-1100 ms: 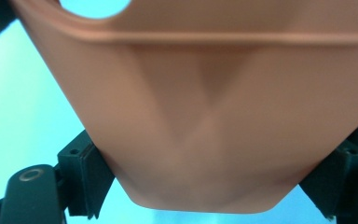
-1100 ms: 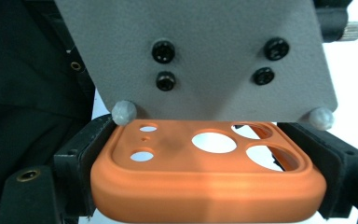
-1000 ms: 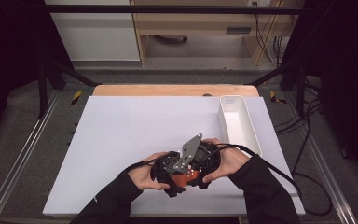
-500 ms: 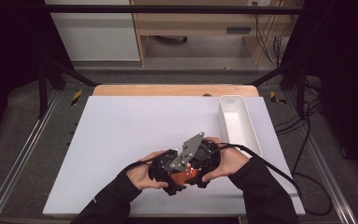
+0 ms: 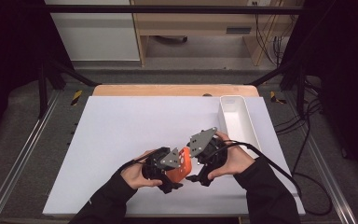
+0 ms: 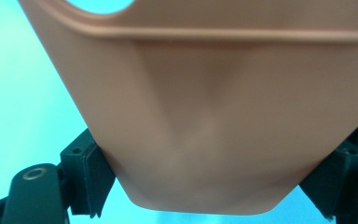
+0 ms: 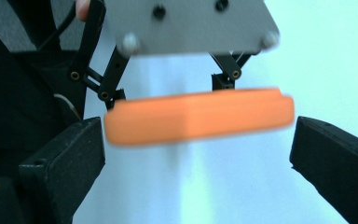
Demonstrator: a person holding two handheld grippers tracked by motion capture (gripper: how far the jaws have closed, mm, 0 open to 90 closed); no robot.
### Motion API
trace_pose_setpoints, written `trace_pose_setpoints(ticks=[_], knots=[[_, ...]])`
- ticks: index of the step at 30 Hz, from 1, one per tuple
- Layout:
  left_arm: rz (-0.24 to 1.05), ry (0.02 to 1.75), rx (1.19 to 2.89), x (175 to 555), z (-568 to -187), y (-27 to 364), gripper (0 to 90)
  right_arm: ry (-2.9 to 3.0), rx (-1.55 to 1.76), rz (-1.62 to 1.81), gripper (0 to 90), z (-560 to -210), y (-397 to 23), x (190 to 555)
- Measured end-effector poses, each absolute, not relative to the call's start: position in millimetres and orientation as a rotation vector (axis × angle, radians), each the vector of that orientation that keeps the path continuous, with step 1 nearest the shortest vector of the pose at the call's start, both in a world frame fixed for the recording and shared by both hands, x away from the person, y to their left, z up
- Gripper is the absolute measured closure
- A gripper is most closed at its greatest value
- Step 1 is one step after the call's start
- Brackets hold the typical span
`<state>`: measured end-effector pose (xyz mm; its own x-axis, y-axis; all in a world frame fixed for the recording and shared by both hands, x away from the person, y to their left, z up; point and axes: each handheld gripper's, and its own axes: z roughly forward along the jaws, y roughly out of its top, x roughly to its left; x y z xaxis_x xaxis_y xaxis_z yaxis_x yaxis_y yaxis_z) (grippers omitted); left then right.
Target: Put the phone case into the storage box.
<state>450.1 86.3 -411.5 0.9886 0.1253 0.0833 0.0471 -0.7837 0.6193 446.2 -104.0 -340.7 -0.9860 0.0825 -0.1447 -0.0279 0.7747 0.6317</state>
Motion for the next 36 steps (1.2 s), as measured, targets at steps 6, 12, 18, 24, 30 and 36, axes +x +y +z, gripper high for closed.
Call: trace_pose_setpoints(ticks=[6, 12, 18, 24, 30, 36], knots=[[0.139, 0.137, 2.412, 452.0, -412.7, 95.0, 15.5, 2.767, 0.089, 1.102, 3.0, -343.9, -116.1, 446.3], [0.132, 0.158, 2.367, 453.6, -416.8, 100.3, 15.5, 2.733, 0.122, 1.205, 2.9, -347.7, -125.8, 443.1], [0.116, 0.166, 2.326, 454.4, -417.7, 101.9, 15.5, 2.700, 0.151, 1.282, 2.8, -350.6, -132.0, 441.3], [0.102, 0.176, 2.264, 454.5, -413.8, 103.5, 15.4, 2.681, 0.169, 1.330, 2.5, -353.9, -135.4, 441.4], [0.114, 0.170, 2.222, 452.4, -408.4, 103.7, 15.4, 2.666, 0.177, 1.383, 2.3, -354.8, -135.9, 441.1], [0.098, 0.157, 2.195, 451.4, -405.6, 99.6, 15.4, 2.648, 0.185, 1.434, 2.4, -353.5, -135.7, 441.8]])
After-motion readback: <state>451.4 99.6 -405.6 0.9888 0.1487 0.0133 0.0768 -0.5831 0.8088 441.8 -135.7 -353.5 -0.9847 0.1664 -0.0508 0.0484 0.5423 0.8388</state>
